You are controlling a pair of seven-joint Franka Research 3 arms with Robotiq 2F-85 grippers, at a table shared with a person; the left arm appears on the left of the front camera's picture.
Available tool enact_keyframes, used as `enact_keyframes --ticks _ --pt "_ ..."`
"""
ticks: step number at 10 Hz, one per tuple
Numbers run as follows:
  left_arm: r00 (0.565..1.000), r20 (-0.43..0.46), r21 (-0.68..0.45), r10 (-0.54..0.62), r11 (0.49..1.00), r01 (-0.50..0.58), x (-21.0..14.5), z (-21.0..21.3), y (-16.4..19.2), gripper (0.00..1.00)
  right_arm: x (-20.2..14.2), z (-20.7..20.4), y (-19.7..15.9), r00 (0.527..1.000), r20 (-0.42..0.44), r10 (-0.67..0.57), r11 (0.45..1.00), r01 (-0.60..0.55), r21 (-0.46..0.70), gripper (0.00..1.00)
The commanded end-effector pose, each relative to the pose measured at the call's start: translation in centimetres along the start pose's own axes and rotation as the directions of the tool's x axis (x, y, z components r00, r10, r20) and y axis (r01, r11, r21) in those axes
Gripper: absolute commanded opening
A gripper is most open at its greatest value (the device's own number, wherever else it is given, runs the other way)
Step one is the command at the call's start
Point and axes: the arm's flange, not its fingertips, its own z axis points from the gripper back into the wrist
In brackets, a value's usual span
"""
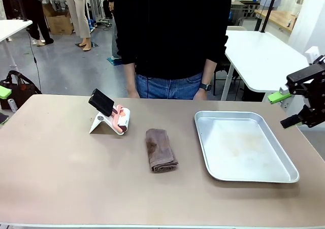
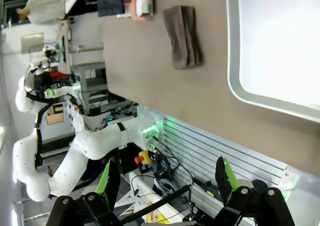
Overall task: Clean the surface of the table.
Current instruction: Return the Lint Roller and towel to their original positions.
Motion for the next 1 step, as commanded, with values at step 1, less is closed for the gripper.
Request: enact_keyframes --ticks 1 --pt "1.000 -0.007 0.001 -0.003 1.000 0.003 -0.21 0.04 -0.13 1.00 0.12 0.05 0.18 1.000 0.012 0.003 1.000 -0.003 0.009 1.00"
